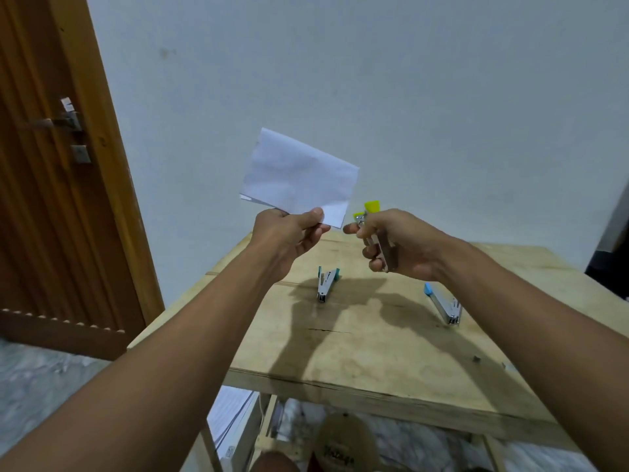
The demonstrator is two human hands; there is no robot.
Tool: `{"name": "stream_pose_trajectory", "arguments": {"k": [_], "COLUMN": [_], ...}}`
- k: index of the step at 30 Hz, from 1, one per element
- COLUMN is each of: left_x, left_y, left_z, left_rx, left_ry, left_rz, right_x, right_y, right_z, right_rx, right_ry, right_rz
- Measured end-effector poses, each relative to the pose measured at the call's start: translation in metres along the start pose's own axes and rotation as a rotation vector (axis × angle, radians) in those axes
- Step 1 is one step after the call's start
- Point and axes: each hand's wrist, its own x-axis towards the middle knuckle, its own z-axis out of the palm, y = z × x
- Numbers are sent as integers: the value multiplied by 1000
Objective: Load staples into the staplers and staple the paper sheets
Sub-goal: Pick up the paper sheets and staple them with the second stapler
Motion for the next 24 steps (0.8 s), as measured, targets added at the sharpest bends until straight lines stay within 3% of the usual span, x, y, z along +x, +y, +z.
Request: {"name": "stream_pose_trajectory", "arguments": {"k": [5,24], "left_x": [-1,-4], "left_y": [-4,-4], "left_z": [-2,-3], "left_rx": [25,167], "left_ry": [-20,-134], "left_rz": [-21,-49], "right_x": [-5,-5], "right_y": [7,5], "right_z": [1,4], "right_rx": [-58,63], "right_ry": [-98,-26], "right_rz": [-44,-1]}}
